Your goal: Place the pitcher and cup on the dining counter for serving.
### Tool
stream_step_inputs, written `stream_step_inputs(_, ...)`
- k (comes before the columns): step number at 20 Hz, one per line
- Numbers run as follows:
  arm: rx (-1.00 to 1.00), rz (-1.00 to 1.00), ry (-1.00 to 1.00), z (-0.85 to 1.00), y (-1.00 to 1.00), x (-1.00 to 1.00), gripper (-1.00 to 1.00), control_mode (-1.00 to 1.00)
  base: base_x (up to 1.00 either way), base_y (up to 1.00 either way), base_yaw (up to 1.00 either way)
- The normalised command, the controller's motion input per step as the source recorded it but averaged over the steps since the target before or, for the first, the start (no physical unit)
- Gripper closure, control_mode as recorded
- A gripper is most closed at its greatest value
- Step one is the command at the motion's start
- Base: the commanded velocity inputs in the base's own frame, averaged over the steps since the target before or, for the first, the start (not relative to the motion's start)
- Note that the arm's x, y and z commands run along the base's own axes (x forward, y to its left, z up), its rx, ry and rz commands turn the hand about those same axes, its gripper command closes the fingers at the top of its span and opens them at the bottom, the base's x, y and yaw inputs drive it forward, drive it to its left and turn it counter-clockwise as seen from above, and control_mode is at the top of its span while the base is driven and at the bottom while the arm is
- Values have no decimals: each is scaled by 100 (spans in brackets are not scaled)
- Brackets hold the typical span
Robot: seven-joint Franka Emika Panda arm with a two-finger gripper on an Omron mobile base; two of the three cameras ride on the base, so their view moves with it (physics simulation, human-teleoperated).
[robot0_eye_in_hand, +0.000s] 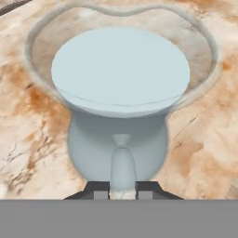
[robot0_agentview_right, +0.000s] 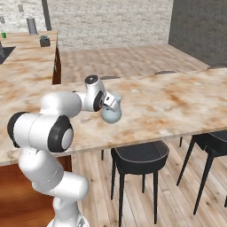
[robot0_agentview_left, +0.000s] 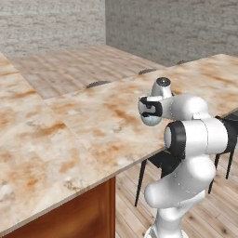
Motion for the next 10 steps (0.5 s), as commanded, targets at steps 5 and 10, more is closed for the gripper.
stream_step_inputs(5, 1, 0, 9, -65, 12, 28, 100, -100, 0, 0, 0)
stream_step_inputs(10, 1, 0, 3, -57, 3, 5, 100, -100, 0, 0, 0)
